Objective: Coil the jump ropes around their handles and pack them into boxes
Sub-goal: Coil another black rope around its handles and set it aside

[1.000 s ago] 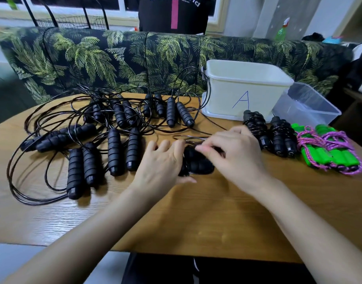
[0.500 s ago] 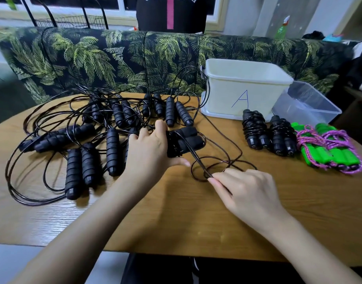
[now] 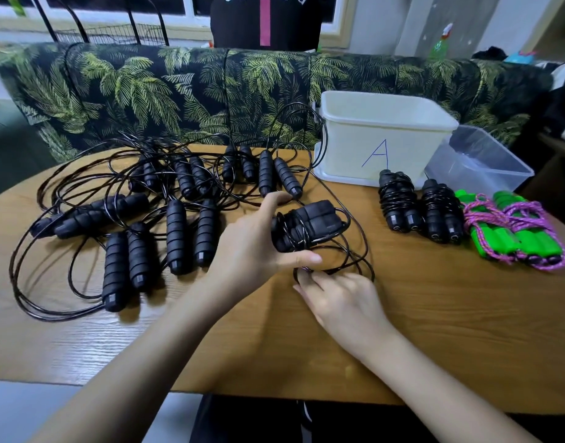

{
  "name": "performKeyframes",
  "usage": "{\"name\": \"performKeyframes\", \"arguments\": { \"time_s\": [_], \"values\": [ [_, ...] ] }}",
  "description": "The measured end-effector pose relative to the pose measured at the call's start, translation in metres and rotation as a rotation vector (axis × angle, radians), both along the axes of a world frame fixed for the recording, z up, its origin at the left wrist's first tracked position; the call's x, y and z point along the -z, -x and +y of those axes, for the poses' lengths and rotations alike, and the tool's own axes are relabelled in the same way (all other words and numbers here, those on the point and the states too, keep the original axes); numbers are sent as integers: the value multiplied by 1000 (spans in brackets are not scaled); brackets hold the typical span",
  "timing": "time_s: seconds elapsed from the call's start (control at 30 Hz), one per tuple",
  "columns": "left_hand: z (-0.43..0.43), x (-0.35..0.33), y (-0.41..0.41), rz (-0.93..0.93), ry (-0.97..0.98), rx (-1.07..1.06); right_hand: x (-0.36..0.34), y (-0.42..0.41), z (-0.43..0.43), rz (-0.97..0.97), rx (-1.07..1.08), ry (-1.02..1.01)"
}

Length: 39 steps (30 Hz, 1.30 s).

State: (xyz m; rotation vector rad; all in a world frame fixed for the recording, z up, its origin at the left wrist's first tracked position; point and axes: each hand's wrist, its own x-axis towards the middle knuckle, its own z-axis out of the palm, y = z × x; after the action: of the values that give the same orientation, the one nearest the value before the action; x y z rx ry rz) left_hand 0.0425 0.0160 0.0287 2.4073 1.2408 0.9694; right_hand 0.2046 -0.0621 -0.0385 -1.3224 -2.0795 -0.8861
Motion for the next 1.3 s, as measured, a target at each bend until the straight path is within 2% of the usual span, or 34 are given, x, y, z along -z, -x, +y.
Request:
{"name": "performKeyframes", "arguments": {
  "time_s": [0.1, 0.2, 0.33, 0.43, 0.53, 0.8, 1.03, 1.2, 1.3],
  "values": [
    [3, -2, 6, -6, -145, -23, 0, -11, 0, 10, -26, 25],
    [6, -2, 14, -2, -160, -14, 0, -30, 3, -6, -27, 63],
    [14, 2, 20, 104, -241, 18, -2, -56, 4, 25, -132, 199],
    [21, 3, 27, 88, -214, 20, -3, -78, 7, 77, -215, 380],
    [28, 1, 34, 55, -191, 13, -3, -94, 11, 105, -197, 463],
    [34, 1, 47, 62, -212, 17, -22, -110, 18, 300, -259, 409],
    [34, 2, 55, -5, -250, 110, -25, -116, 27, 291, -165, 414],
    [23, -1, 52, 140, -394, 266, -37, -111, 47, 293, -17, 427],
    [5, -3, 35, 288, -544, 366, -51, -90, 68, 174, 88, 339]
  ]
}}
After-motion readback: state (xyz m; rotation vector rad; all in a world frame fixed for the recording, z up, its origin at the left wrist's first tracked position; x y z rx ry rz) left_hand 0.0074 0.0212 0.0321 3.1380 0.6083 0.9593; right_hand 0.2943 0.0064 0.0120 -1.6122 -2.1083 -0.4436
